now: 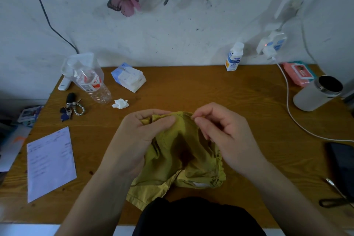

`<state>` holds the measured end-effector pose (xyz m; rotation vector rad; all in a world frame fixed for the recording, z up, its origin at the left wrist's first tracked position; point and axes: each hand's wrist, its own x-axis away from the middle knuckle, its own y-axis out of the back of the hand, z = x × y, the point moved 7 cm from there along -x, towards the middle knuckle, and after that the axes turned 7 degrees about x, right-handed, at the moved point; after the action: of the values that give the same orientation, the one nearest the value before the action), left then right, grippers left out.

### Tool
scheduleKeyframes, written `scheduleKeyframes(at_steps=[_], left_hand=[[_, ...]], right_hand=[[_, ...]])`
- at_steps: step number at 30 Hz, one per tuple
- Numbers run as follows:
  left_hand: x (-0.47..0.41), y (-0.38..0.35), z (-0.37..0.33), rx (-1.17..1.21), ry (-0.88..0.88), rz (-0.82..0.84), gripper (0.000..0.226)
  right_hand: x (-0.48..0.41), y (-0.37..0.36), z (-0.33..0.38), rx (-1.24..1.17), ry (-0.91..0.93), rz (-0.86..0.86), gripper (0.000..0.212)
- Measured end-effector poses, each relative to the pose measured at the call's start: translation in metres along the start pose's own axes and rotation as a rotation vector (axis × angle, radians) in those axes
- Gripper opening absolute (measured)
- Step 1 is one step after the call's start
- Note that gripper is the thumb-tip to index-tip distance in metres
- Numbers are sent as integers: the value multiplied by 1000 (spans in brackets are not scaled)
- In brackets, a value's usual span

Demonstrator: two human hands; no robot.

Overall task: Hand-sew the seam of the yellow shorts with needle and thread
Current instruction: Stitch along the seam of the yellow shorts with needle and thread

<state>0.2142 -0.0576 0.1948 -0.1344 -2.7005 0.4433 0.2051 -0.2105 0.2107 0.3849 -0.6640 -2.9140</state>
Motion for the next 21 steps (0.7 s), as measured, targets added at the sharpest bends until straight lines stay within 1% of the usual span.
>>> scheduleKeyframes(at_steps=[2, 8, 10, 15, 21], left_hand=[[1, -2, 0, -6, 8, 23, 14], [3, -6, -1, -10, 1, 37, 18], [4, -7, -1, -7, 6, 43, 16], [4, -7, -1, -8, 12, 39, 21], [4, -6, -1, -17, 15, 40, 18]], right_hand=[[-2, -3, 7, 62, 37, 12, 10], [-4, -4, 12, 67, 70, 16, 9], [-4, -3, 11, 80, 71, 21, 9], [-4, -2, 11, 101, 70, 29, 9], [-4, -1, 10, 131, 74, 32, 9]])
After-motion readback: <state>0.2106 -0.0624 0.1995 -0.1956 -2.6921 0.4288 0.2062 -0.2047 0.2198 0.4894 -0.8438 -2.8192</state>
